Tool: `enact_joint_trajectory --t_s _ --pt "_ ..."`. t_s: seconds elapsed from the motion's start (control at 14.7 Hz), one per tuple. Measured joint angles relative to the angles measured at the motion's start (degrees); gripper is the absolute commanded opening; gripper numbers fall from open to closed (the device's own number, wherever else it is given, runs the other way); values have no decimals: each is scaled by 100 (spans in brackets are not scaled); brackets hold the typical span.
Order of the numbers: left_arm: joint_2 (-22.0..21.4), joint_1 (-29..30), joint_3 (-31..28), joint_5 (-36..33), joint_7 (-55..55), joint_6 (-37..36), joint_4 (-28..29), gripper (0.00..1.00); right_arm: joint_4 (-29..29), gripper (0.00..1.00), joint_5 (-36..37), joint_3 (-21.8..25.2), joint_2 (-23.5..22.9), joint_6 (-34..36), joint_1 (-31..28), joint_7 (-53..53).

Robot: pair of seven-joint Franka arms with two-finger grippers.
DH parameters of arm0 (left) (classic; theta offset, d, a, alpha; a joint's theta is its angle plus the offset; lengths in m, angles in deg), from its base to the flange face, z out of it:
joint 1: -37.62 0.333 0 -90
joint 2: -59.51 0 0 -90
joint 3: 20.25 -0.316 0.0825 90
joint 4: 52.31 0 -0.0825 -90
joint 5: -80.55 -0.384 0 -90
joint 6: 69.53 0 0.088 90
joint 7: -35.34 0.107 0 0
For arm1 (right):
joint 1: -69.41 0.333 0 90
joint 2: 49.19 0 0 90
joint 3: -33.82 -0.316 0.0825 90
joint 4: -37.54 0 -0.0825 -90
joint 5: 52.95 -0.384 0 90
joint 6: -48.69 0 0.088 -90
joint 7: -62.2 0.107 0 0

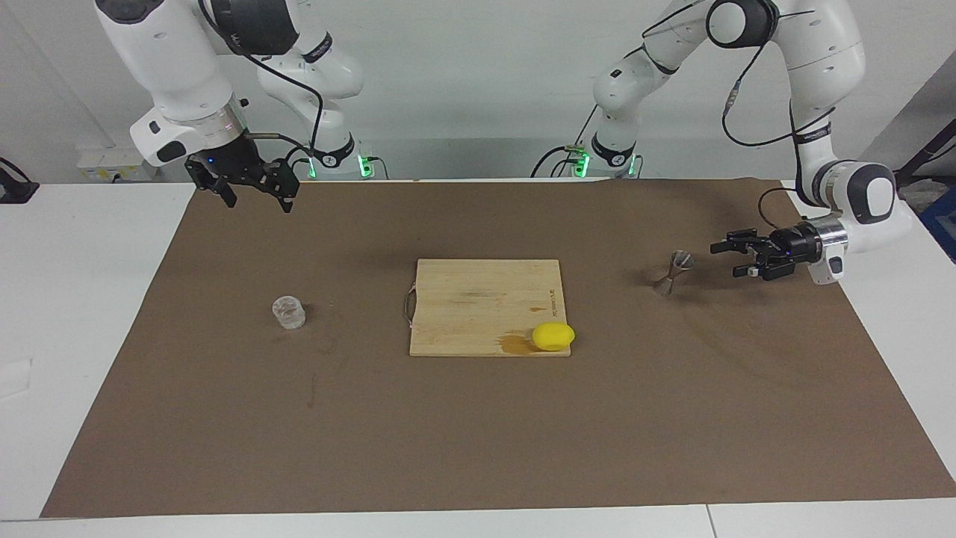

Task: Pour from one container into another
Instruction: 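Close the left gripper around the small metal cup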

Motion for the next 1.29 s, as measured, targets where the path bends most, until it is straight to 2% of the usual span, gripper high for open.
enact_joint_trajectory --t_s 0.48,1.09,1.29 --pt "134 232 -15 42 1 -25 307 100 0 100 0 0 0 0 0 0" --pt "220 271 -31 917 10 31 1082 100 0 100 0 0 0 0 0 0" --pt "219 267 -31 973 12 102 1187 100 0 100 0 0 0 0 0 0"
